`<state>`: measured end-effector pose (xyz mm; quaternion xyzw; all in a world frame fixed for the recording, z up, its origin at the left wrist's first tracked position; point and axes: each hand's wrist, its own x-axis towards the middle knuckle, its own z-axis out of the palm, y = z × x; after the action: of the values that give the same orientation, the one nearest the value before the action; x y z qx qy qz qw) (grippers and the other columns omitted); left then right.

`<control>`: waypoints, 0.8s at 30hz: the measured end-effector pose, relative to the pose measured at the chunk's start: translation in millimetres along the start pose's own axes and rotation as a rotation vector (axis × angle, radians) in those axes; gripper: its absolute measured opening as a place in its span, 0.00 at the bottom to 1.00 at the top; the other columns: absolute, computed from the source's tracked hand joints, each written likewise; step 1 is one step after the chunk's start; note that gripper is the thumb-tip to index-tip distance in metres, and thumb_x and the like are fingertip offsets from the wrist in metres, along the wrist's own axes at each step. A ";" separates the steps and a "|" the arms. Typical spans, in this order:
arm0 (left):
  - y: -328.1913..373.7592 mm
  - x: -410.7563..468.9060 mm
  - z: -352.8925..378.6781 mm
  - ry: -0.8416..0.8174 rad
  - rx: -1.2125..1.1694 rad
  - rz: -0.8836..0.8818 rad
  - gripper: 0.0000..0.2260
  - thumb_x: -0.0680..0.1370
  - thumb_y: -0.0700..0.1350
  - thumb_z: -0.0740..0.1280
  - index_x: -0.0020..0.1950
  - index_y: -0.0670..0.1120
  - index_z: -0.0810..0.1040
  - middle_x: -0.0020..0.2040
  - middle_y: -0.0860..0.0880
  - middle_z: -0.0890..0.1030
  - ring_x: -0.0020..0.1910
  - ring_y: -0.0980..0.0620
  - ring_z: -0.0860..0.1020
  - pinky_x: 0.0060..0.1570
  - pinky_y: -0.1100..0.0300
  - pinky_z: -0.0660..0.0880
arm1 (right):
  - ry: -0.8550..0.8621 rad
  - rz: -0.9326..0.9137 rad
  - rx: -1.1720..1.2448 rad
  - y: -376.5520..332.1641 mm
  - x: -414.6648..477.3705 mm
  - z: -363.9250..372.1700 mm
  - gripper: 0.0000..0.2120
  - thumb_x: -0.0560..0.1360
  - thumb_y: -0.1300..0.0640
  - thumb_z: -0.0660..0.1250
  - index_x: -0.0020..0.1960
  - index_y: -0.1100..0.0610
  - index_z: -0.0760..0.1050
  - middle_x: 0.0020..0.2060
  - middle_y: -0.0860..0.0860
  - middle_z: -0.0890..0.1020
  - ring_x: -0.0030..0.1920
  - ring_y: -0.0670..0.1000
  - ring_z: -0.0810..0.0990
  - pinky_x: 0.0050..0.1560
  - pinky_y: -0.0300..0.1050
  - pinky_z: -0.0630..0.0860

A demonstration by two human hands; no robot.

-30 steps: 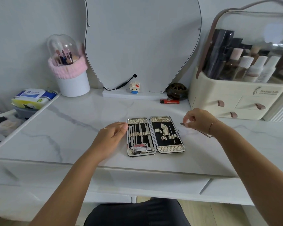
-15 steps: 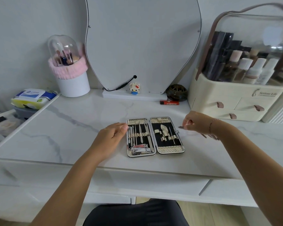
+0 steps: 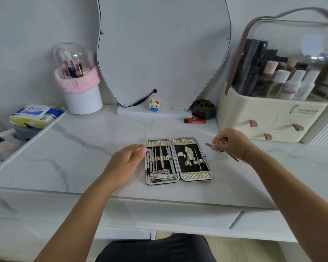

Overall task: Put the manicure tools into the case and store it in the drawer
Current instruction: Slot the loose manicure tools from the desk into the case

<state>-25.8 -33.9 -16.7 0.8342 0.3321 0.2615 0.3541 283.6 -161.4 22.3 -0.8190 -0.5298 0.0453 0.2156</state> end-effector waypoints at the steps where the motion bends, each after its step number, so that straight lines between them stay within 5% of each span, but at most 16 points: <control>1: 0.2 -0.2 -0.1 0.000 0.000 0.003 0.23 0.77 0.62 0.51 0.62 0.55 0.77 0.57 0.63 0.75 0.59 0.61 0.72 0.57 0.65 0.65 | 0.002 0.003 0.000 -1.1 0.5 0.9 0.06 0.68 0.55 0.74 0.43 0.56 0.81 0.35 0.48 0.74 0.37 0.48 0.72 0.36 0.36 0.67; 5: -0.9 0.2 -0.3 -0.002 -0.009 -0.005 0.23 0.76 0.62 0.51 0.62 0.56 0.77 0.59 0.62 0.75 0.62 0.60 0.71 0.60 0.63 0.65 | -0.064 0.017 -0.047 -8.5 5.7 -0.9 0.05 0.70 0.56 0.72 0.43 0.57 0.83 0.32 0.43 0.75 0.34 0.44 0.73 0.32 0.33 0.65; 10: 0.8 -0.7 -0.6 -0.002 0.000 -0.006 0.23 0.77 0.62 0.52 0.63 0.55 0.76 0.59 0.63 0.74 0.62 0.61 0.70 0.60 0.63 0.64 | -0.184 0.023 -0.133 -17.9 10.3 -4.7 0.07 0.72 0.56 0.69 0.47 0.58 0.83 0.34 0.44 0.76 0.42 0.48 0.76 0.42 0.38 0.70; 14: 0.0 -0.5 -0.7 -0.009 0.007 -0.004 0.23 0.77 0.62 0.51 0.63 0.54 0.77 0.61 0.62 0.73 0.64 0.62 0.69 0.62 0.63 0.63 | -0.229 -0.008 -0.131 -16.5 7.9 -5.8 0.08 0.73 0.55 0.68 0.48 0.57 0.82 0.33 0.42 0.74 0.39 0.45 0.74 0.35 0.32 0.67; 24: 1.5 -0.8 -0.4 -0.001 0.014 -0.004 0.23 0.77 0.61 0.51 0.63 0.55 0.77 0.58 0.64 0.73 0.61 0.61 0.70 0.59 0.64 0.63 | -0.099 -0.097 -0.015 -5.4 -16.1 -0.4 0.04 0.68 0.53 0.74 0.40 0.53 0.81 0.36 0.45 0.75 0.37 0.44 0.72 0.38 0.35 0.68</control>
<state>-26.0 -35.1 -15.5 0.8360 0.3355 0.2581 0.3492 272.2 -174.0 22.3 -0.7906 -0.5794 0.0713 0.1848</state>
